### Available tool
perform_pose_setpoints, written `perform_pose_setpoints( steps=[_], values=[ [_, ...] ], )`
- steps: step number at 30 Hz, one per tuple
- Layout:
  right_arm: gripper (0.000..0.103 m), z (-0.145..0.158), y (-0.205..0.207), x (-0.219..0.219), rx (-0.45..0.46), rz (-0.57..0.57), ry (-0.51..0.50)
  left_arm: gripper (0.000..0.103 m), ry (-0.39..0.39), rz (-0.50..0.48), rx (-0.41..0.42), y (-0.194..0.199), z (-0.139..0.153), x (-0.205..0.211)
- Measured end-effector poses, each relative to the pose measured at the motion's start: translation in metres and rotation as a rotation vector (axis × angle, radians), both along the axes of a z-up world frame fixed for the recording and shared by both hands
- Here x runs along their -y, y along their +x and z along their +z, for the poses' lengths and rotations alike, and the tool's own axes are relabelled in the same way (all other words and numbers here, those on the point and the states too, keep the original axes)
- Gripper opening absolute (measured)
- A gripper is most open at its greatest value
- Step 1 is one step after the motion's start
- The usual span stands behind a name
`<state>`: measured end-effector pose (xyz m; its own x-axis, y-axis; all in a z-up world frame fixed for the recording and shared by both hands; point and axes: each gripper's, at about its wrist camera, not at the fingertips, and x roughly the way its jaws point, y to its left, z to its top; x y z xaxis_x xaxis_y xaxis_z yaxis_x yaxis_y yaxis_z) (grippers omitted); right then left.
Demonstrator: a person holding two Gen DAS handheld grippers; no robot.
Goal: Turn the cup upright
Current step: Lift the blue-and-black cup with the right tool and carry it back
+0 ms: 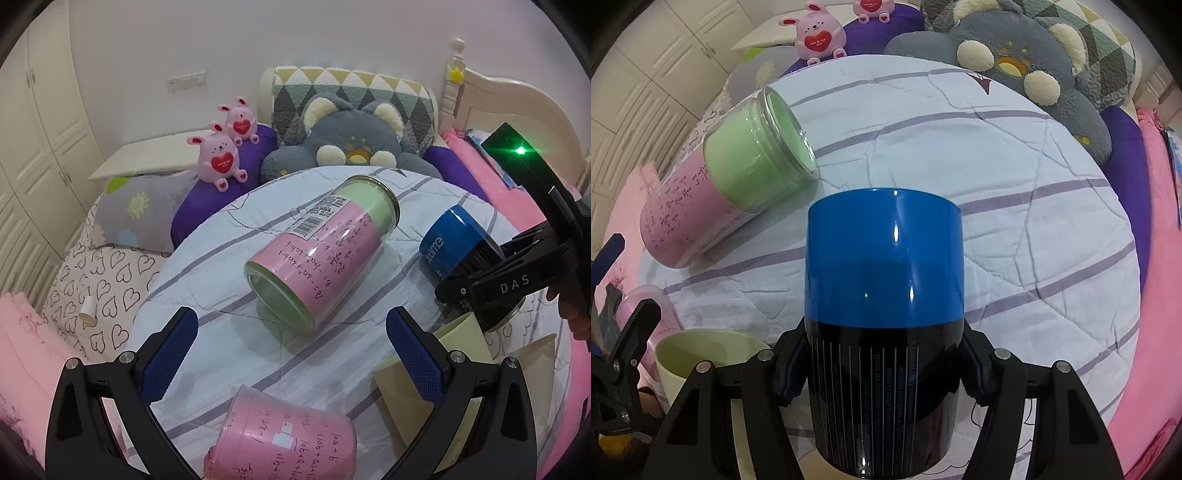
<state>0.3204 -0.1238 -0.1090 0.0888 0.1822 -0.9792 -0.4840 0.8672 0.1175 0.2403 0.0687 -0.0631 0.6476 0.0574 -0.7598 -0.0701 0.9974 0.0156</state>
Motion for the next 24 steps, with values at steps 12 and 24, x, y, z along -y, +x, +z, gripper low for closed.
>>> perform_pose_setpoints(
  steps=[12,24],
  values=[
    [0.067,0.026,-0.008,0.013,0.055,-0.040,0.021,0.103,0.013,0.002,0.026,-0.012,0.017,0.004],
    [0.067,0.078,-0.054,0.033,0.132,-0.087,0.065,0.103,0.034,-0.030,0.100,-0.050,0.047,0.011]
  ],
)
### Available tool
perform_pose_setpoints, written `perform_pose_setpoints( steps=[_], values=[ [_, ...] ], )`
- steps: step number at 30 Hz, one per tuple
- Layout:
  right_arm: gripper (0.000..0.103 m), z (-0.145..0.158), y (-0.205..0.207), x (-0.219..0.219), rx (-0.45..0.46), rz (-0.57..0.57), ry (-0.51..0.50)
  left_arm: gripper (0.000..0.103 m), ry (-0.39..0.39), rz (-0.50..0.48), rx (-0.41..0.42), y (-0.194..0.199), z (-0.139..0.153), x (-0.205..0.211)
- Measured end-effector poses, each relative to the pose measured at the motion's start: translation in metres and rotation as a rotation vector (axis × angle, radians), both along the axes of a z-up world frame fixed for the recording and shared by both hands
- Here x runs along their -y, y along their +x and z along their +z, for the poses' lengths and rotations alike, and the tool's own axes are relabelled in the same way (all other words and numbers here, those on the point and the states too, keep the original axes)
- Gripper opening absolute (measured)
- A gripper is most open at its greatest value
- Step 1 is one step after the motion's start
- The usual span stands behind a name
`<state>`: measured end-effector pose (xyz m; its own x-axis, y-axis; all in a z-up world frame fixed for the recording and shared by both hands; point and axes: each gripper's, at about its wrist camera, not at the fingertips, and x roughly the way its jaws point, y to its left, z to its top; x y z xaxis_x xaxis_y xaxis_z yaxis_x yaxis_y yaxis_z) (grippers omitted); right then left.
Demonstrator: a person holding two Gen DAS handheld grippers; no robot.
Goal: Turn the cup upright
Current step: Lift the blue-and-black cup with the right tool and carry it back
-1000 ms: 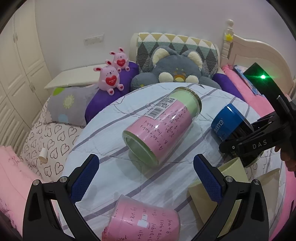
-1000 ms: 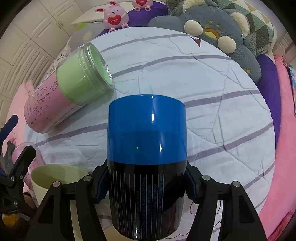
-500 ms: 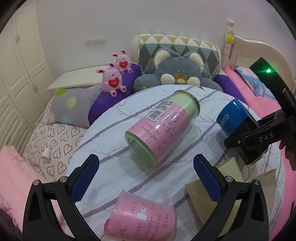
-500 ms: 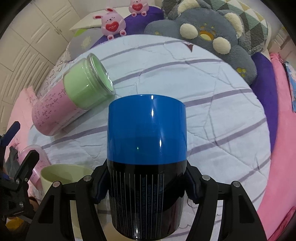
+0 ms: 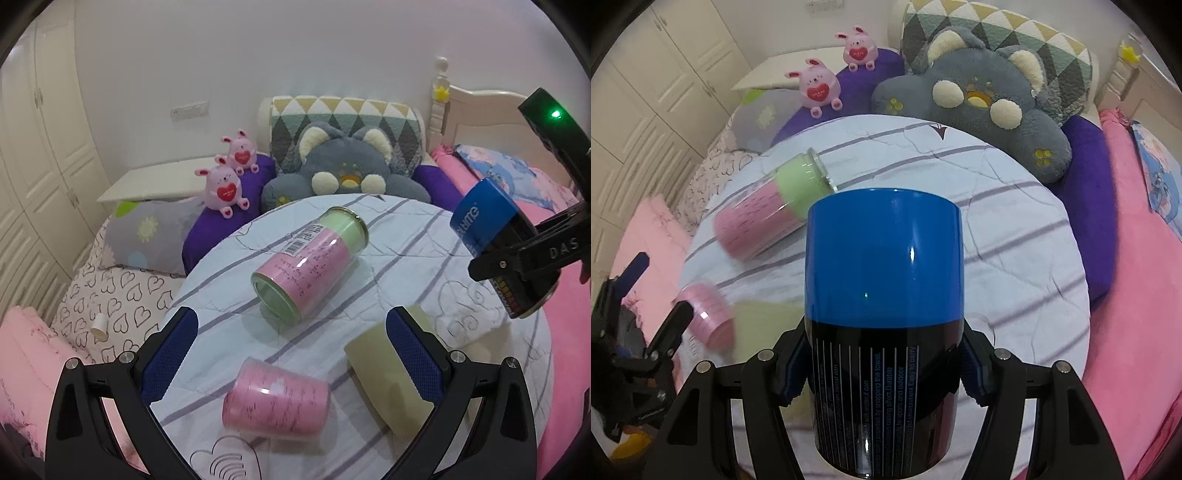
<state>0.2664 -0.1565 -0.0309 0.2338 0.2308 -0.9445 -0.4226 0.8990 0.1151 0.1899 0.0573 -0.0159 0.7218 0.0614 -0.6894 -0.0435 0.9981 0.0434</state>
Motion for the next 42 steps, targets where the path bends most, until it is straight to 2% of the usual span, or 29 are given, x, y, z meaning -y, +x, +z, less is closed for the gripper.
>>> perform_pose_setpoints(
  steps=[9,13,18,25,30,32,34,35,36,42],
  values=[
    [0.067,0.006,-0.079,0.006,-0.023,-0.048,0.073,0.103,0.007,-0.061,0.019,-0.057,0.010,-0.004],
    [0.067,-0.010,-0.117,-0.003,-0.065,-0.051,0.114,0.103,0.005,-0.100,0.025,-0.080,0.011,-0.007],
    [0.067,-0.038,-0.149,-0.016,-0.101,-0.083,0.114,0.103,0.016,-0.151,0.003,-0.104,0.001,-0.011],
    [0.067,-0.087,-0.173,-0.035,-0.144,-0.138,0.098,0.103,0.057,-0.200,-0.060,-0.123,-0.024,-0.011],
    [0.068,-0.101,-0.174,-0.043,-0.136,-0.155,0.071,0.103,0.073,-0.222,-0.102,-0.129,-0.042,-0.014],
    [0.068,-0.107,-0.175,-0.046,-0.132,-0.167,0.032,0.103,0.077,-0.226,-0.110,-0.131,-0.046,-0.013],
    [0.070,-0.110,-0.176,-0.052,-0.118,-0.160,0.004,0.103,0.081,-0.228,-0.117,-0.131,-0.049,-0.013],
    [0.079,-0.109,-0.176,-0.053,-0.116,-0.156,0.006,0.103,0.082,-0.231,-0.120,-0.131,-0.049,-0.013],
    [0.080,-0.107,-0.176,-0.055,-0.105,-0.157,0.014,0.103,0.077,-0.234,-0.120,-0.132,-0.049,-0.012],
    [0.080,-0.087,-0.179,-0.062,-0.028,-0.145,-0.008,0.103,0.061,-0.232,-0.114,-0.134,-0.046,-0.012]
  ],
)
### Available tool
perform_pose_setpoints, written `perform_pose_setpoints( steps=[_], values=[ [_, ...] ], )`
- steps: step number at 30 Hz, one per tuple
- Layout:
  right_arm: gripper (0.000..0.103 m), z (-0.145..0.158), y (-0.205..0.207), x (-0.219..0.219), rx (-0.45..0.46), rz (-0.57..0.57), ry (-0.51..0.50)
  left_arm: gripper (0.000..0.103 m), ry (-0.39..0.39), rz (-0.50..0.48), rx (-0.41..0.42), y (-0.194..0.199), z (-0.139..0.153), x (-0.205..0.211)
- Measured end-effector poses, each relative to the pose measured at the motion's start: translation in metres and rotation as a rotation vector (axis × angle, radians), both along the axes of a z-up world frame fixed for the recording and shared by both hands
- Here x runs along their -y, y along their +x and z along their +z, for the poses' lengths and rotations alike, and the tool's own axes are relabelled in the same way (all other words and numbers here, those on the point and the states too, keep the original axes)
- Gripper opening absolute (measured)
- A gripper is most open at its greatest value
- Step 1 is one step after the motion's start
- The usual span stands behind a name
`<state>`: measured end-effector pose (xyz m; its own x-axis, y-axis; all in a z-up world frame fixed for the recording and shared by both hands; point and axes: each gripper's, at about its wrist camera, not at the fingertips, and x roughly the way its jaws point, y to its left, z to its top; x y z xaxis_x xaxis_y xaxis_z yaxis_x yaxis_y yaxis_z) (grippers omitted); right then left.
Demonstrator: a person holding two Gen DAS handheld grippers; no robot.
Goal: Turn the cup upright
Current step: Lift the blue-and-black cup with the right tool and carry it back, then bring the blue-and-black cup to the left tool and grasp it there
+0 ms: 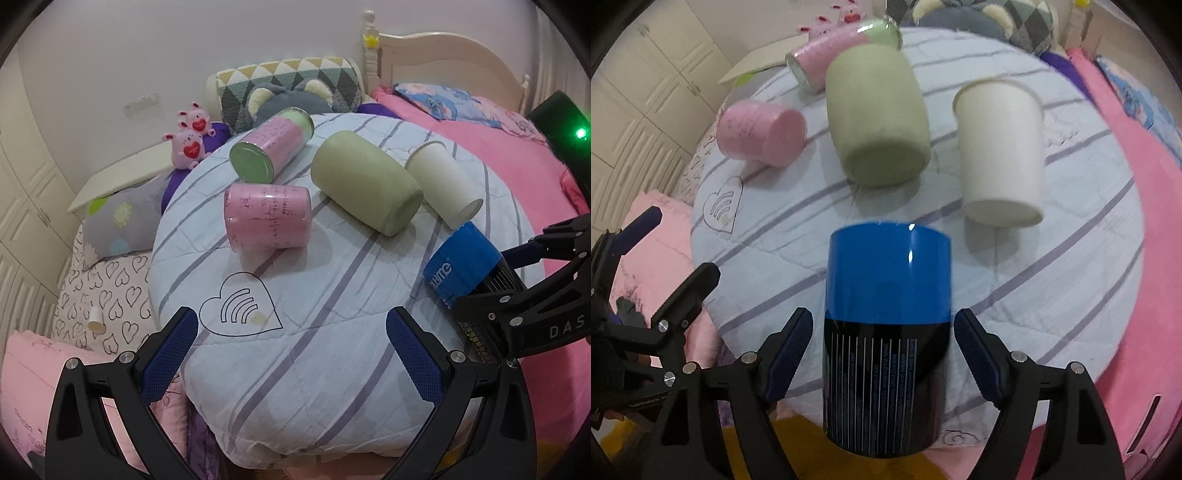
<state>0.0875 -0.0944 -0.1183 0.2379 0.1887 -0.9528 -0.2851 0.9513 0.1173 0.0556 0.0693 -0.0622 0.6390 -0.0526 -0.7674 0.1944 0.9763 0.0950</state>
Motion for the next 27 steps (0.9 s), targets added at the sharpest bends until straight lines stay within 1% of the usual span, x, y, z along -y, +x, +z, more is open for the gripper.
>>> perform_pose_setpoints(
  steps=[8,10,13,17,22,24,27],
  values=[
    [0.080,-0.006,-0.004,0.008,-0.008,-0.005,0.032,0.103,-0.003,0.003,0.003,-0.004,0.005,0.005],
    [0.080,-0.004,0.002,0.016,-0.008,-0.014,0.046,0.103,-0.014,0.006,0.001,-0.005,0.006,0.005],
    [0.080,0.007,-0.002,0.029,0.011,-0.015,0.076,0.103,-0.031,0.009,-0.005,-0.006,0.009,0.010],
    [0.080,0.017,-0.006,0.044,0.050,-0.031,0.079,0.103,-0.043,0.004,0.000,-0.009,0.013,0.019],
    [0.080,0.029,-0.013,0.070,0.074,-0.046,0.103,0.103,-0.094,-0.006,-0.027,-0.009,0.013,0.036],
    [0.080,0.031,-0.014,0.077,0.081,-0.046,0.109,0.103,-0.139,-0.001,-0.040,-0.008,0.013,0.043],
    [0.080,0.034,-0.014,0.093,0.101,-0.063,0.111,0.103,-0.169,0.007,-0.058,-0.005,0.011,0.052]
  ],
)
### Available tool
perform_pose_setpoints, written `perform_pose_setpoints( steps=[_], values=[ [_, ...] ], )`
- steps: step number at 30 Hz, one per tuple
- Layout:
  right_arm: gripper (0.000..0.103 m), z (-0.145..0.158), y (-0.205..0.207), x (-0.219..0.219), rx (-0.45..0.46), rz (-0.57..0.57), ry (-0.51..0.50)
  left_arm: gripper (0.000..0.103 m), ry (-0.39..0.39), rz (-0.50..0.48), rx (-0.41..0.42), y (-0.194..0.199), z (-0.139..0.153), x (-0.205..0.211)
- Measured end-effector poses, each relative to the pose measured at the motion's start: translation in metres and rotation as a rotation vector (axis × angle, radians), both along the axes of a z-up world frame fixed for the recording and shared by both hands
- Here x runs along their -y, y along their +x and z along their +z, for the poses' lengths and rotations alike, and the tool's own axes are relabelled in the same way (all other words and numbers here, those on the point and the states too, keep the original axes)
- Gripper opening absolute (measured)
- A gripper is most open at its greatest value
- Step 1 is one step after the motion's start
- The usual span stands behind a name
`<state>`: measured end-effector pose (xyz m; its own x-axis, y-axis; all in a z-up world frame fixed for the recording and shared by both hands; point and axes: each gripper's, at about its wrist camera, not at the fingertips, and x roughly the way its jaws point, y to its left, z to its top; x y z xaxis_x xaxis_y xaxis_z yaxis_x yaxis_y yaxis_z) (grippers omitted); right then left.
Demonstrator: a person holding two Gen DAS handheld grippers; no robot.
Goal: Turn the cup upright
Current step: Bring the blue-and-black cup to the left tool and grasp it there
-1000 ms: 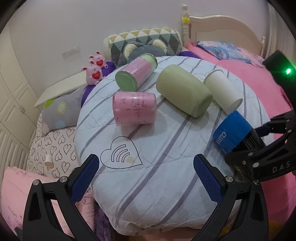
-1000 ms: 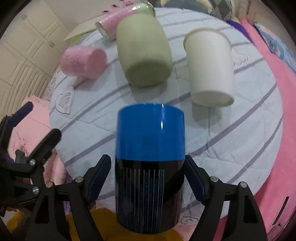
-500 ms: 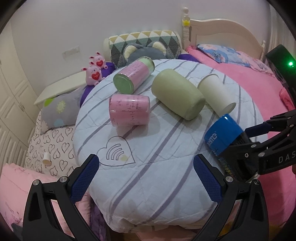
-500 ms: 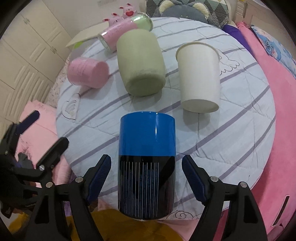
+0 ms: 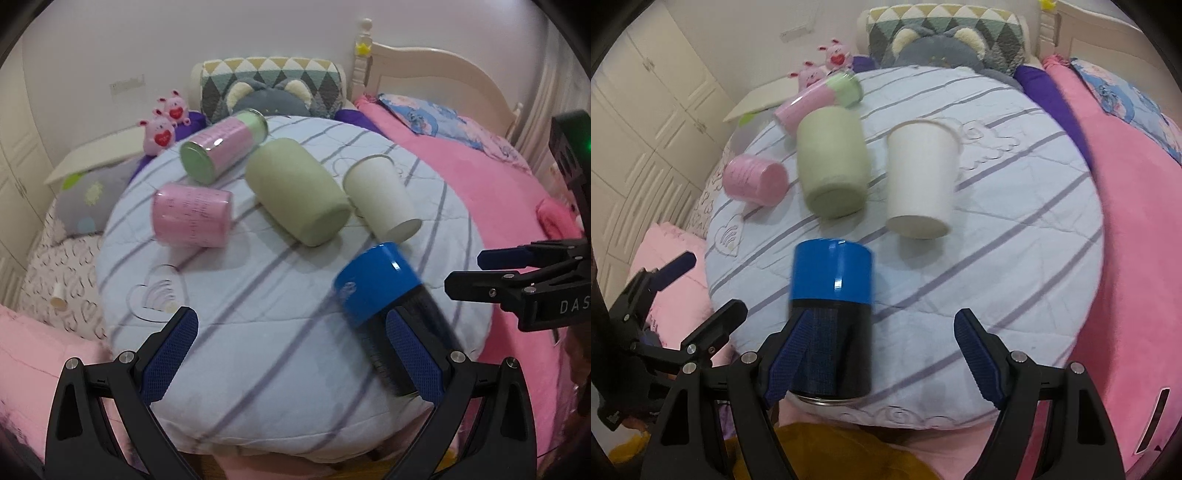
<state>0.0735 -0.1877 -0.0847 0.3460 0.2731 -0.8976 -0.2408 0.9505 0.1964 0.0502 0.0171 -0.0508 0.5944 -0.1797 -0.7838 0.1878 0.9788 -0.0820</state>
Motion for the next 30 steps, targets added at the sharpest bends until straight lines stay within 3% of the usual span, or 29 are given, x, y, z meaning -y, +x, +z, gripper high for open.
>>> perform_pose_setpoints(
  steps=[6,14,21,30],
  values=[
    [0.080,0.001,0.006,0.034,0.006,-0.028,-0.002,0.103,-0.076,0.018,-0.057,0.007,-0.002,0.022],
    [0.080,-0.004,0.026,0.069,0.049,-0.035,-0.043,0.103,-0.077,0.065,-0.109,0.016,-0.005,0.050],
    [0.080,-0.017,0.049,0.076,0.094,0.053,-0.091,0.103,-0.067,0.158,-0.202,0.030,-0.017,0.071],
    [0.080,-0.036,0.074,0.076,0.110,0.188,-0.059,0.103,-0.059,0.342,-0.304,0.048,-0.030,0.069]
  ],
)
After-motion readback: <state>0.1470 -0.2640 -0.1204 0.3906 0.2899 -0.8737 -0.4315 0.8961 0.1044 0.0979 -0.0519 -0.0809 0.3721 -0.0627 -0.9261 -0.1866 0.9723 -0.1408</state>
